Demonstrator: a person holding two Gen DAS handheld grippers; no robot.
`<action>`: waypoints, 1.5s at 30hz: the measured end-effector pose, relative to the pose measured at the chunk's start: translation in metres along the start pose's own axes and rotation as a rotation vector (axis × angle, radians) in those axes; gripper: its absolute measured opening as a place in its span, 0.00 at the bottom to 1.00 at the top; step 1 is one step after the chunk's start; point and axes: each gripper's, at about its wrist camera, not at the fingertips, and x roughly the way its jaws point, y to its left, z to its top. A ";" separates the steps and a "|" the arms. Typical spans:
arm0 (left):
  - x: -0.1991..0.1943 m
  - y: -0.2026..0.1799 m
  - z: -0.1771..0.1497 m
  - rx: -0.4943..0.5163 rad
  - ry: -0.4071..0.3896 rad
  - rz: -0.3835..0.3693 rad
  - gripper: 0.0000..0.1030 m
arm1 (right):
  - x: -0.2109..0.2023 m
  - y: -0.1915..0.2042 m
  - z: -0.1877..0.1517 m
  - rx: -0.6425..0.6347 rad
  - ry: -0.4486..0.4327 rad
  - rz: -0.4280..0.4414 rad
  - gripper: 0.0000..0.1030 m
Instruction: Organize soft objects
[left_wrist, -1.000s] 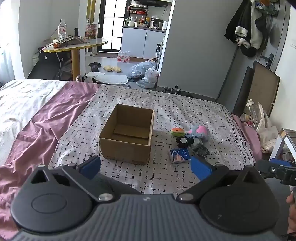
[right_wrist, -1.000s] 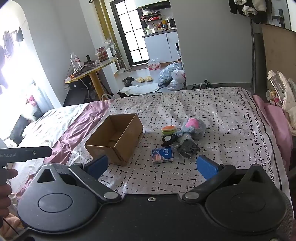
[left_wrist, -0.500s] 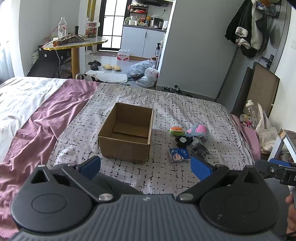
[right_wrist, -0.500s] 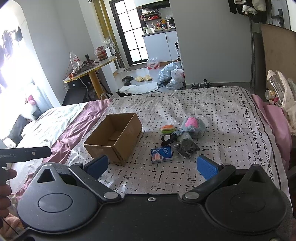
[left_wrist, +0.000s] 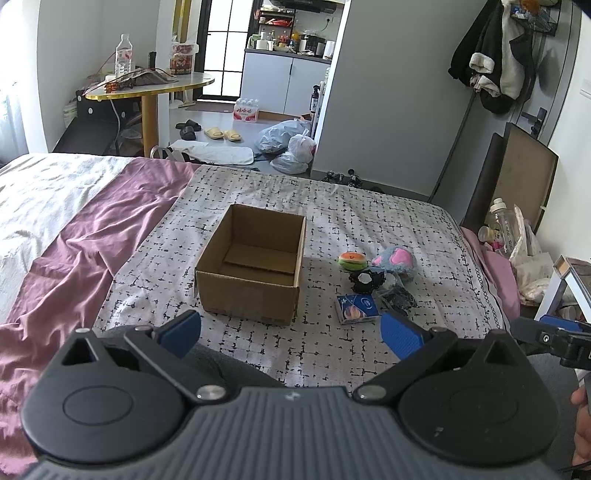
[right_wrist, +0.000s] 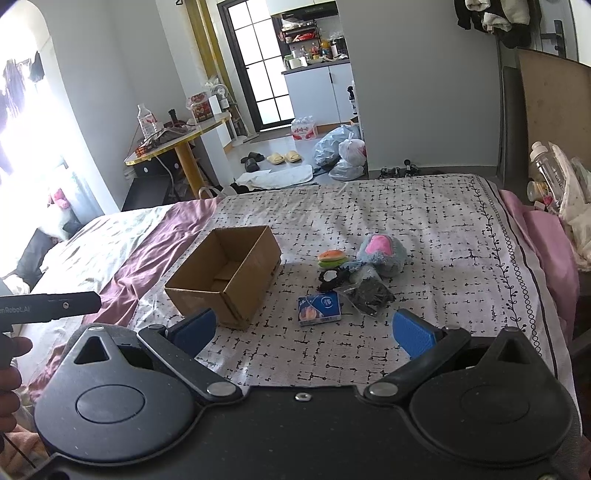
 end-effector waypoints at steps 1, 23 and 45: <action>0.000 0.000 0.000 0.000 0.000 0.000 1.00 | 0.000 0.001 0.000 0.001 0.000 -0.002 1.00; 0.001 -0.003 0.001 0.004 -0.002 0.000 1.00 | -0.003 -0.001 0.001 -0.013 -0.007 -0.011 1.00; 0.006 -0.003 0.003 0.007 0.009 0.009 1.00 | 0.004 0.002 0.002 -0.016 -0.002 0.002 1.00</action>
